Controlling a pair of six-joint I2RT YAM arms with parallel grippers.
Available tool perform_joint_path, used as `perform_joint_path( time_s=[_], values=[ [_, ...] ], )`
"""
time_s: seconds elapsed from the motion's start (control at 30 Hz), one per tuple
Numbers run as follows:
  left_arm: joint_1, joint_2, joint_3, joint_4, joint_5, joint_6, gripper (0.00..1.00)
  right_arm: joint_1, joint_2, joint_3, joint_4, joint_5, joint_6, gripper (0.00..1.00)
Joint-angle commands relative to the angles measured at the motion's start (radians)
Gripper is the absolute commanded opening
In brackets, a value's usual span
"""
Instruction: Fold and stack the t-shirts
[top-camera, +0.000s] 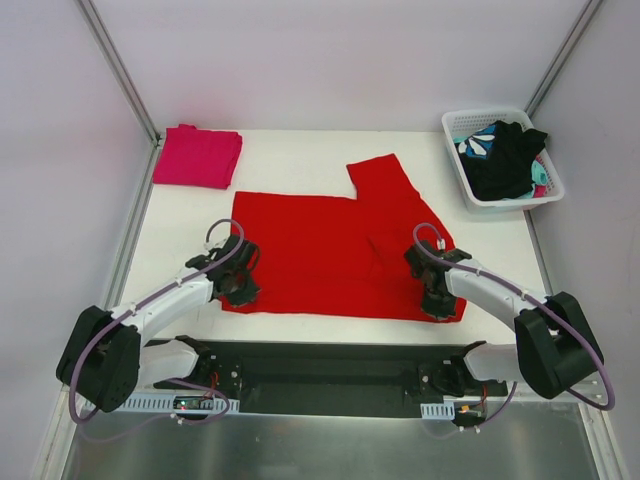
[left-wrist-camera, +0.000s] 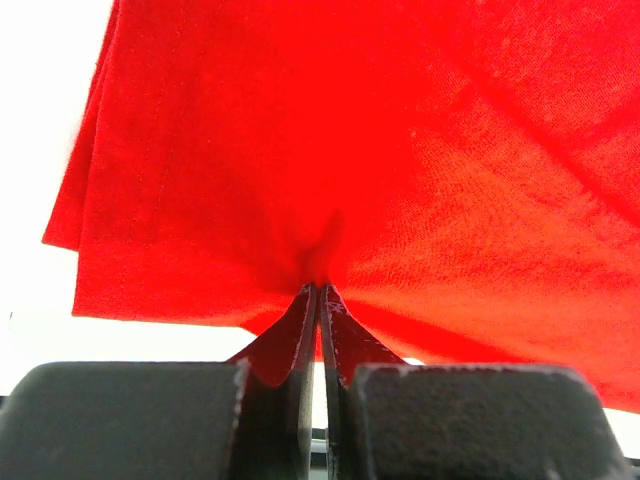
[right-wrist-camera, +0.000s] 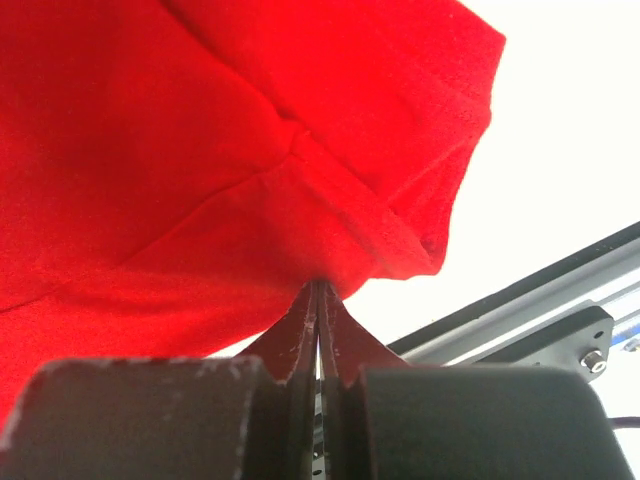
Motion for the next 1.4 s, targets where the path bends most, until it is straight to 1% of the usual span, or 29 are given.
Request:
perform_joint_path(
  time_s=[0.0,0.23,0.33,0.5,0.57,0.67,0.7,0.77,1.03,1.2,1.27,1.3,1.37],
  values=[
    [0.000,-0.051,-0.022,-0.063,-0.015,-0.003,0.00,0.014,-0.011,0.012,-0.083,0.044,0.034,0.01],
    [-0.004,-0.124,-0.045,-0.094,-0.009,-0.020,0.00,0.041,-0.046,0.032,-0.099,0.043,0.048,0.01],
    [-0.017,-0.140,-0.011,-0.125,-0.014,-0.023,0.00,0.047,-0.074,0.077,-0.135,0.052,0.055,0.01],
    [-0.053,-0.143,0.097,-0.201,-0.035,-0.023,0.00,0.047,-0.108,0.179,-0.193,0.073,0.049,0.01],
    [-0.058,-0.134,0.139,-0.209,-0.040,-0.018,0.01,0.047,-0.117,0.206,-0.205,0.083,0.037,0.01],
    [-0.070,-0.106,0.188,-0.221,-0.051,-0.006,0.20,0.049,-0.120,0.246,-0.196,0.087,0.015,0.01],
    [-0.075,-0.098,0.199,-0.223,-0.057,-0.006,0.28,0.047,-0.118,0.252,-0.195,0.090,0.014,0.01],
    [-0.083,-0.075,0.216,-0.227,-0.067,-0.003,0.32,0.049,-0.106,0.273,-0.195,0.089,0.012,0.01],
    [-0.096,-0.055,0.193,-0.226,-0.080,-0.020,0.33,0.047,-0.095,0.282,-0.178,0.078,-0.011,0.01],
    [-0.119,-0.026,0.213,-0.211,-0.129,-0.033,0.33,0.046,-0.108,0.250,-0.127,0.054,-0.031,0.01],
    [-0.122,-0.026,0.187,-0.172,-0.127,-0.034,0.31,0.046,-0.124,0.223,-0.051,0.046,-0.051,0.01],
    [-0.122,-0.031,0.165,-0.096,-0.124,-0.032,0.29,0.044,-0.134,0.191,-0.017,0.035,-0.066,0.01],
    [-0.122,-0.034,0.112,-0.031,-0.123,-0.032,0.23,0.040,-0.154,0.157,0.085,0.006,-0.093,0.01]
  ],
)
